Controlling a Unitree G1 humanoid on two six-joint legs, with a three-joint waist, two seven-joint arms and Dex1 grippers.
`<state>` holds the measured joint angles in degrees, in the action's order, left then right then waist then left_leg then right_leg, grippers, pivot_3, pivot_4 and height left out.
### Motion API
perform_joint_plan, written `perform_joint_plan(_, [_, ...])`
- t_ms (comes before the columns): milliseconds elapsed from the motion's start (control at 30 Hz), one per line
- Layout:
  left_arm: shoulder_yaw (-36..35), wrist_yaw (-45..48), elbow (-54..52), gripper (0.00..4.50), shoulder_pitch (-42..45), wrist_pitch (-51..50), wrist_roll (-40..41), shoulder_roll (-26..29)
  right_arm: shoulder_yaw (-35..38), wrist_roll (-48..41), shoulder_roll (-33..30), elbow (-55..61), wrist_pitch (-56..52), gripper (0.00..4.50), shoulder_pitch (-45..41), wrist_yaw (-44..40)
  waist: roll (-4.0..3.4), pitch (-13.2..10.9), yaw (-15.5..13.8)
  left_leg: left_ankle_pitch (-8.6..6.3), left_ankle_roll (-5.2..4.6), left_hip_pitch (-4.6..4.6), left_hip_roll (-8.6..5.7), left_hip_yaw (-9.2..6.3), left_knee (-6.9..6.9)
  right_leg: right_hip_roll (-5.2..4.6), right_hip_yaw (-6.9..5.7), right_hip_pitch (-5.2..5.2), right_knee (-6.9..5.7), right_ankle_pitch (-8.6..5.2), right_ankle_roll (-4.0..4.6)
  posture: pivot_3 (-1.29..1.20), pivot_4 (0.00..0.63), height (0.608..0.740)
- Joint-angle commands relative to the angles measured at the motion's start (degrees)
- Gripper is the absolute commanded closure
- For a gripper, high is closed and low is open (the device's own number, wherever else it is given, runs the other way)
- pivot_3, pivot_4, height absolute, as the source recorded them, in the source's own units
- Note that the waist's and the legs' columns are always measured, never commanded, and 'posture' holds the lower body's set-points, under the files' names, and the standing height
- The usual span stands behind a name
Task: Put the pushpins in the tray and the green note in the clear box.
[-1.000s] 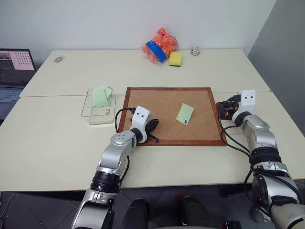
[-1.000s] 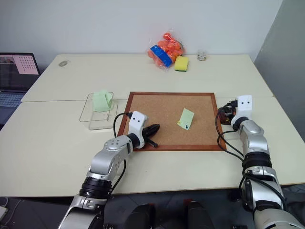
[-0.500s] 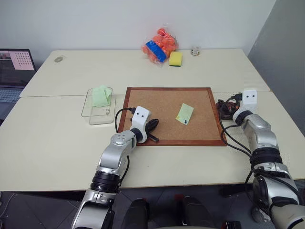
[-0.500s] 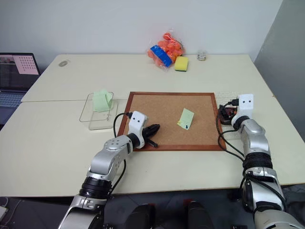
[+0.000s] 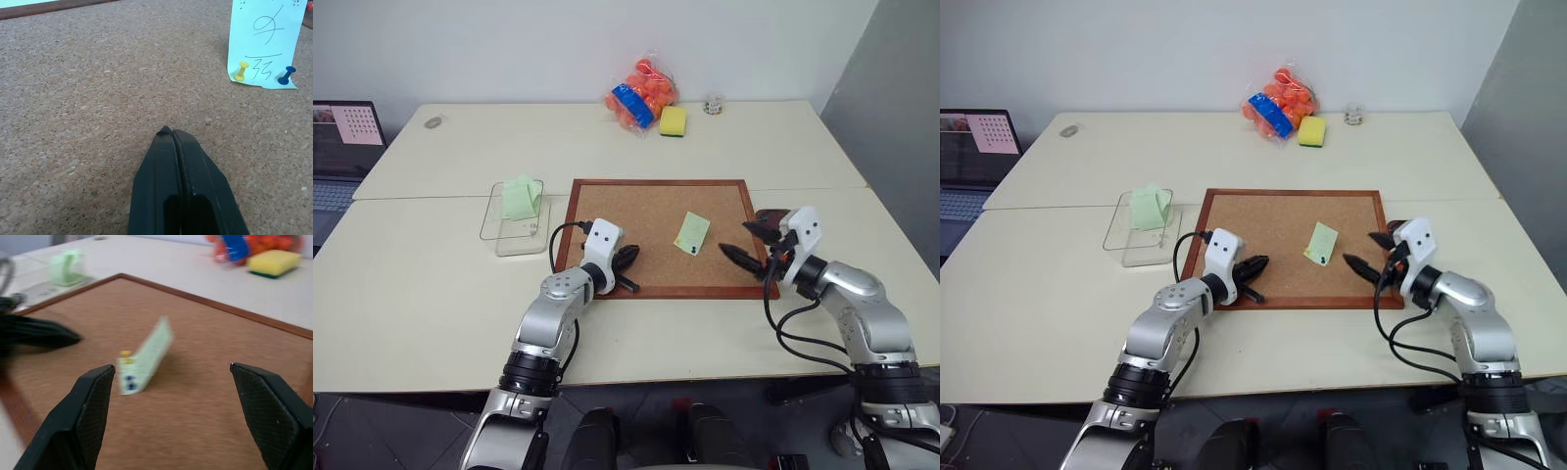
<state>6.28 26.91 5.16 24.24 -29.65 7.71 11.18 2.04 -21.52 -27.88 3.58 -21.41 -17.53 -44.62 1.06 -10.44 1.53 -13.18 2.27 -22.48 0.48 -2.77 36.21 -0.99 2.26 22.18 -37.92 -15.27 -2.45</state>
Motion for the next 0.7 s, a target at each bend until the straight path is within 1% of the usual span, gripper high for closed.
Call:
perform_joint_plan(33, [1.82, 0.61, 2.01, 4.5, -1.44, -1.79, -0.25, -0.32, -3.34, 0.22, 2.36, 2.35, -0.56, 0.51, -1.02, 0.29, 0.0, 0.0, -0.03, 0.0, 0.0, 0.0, 0.0, 0.0, 0.0, 0.0, 0.0, 0.0, 0.0, 0.0, 0.0, 0.0, 0.15, 0.74])
perform_joint_plan(200, [1.58, 0.35, 1.83, 4.5, -1.58, -1.83, -0.31, -0.23, -6.11, 3.45, 5.64, -3.47, 2.29, 0.51, -3.73, 2.11, 0.0, 0.0, -0.05, 0.0, 0.0, -0.03, 0.01, 0.03, 0.0, -0.04, 0.04, 0.02, 0.03, 0.0, 0.0, 0.0, 0.15, 0.74])
perform_joint_plan(333, [1.54, 0.1, 0.78, 4.5, -2.32, -2.19, -0.28, -0.15, -6.06, 5.22, 8.01, -9.24, 4.95, 0.51, -6.78, 3.47, 0.0, 0.0, -0.06, 0.0, 0.0, -0.03, 0.01, 0.01, -0.01, -0.04, 0.01, 0.02, 0.03, 0.0, 0.0, 0.0, 0.15, 0.74])
perform_joint_plan(500, [1.39, -0.11, 0.34, 4.5, -2.66, -2.4, -0.23, -0.08, -6.02, 6.27, 8.41, -13.96, 6.9, 0.51, -8.84, 2.71, 0.0, 0.0, -0.04, 0.0, 0.0, -0.04, 0.02, 0.04, -0.02, -0.03, 0.03, 0.04, 0.04, 0.0, 0.01, 0.0, 0.15, 0.74])
perform_joint_plan(700, [1.49, -0.18, 0.06, 4.5, -2.86, -2.44, -0.22, -0.12, -7.2, 7.33, 9.43, -16.26, 8.45, 0.51, -8.81, 1.83, 0.0, 0.0, -0.01, 0.0, 0.0, -0.03, 0.03, 0.04, -0.06, -0.04, 0.04, 0.04, 0.04, 0.0, 0.03, 0.0, 0.15, 0.74])
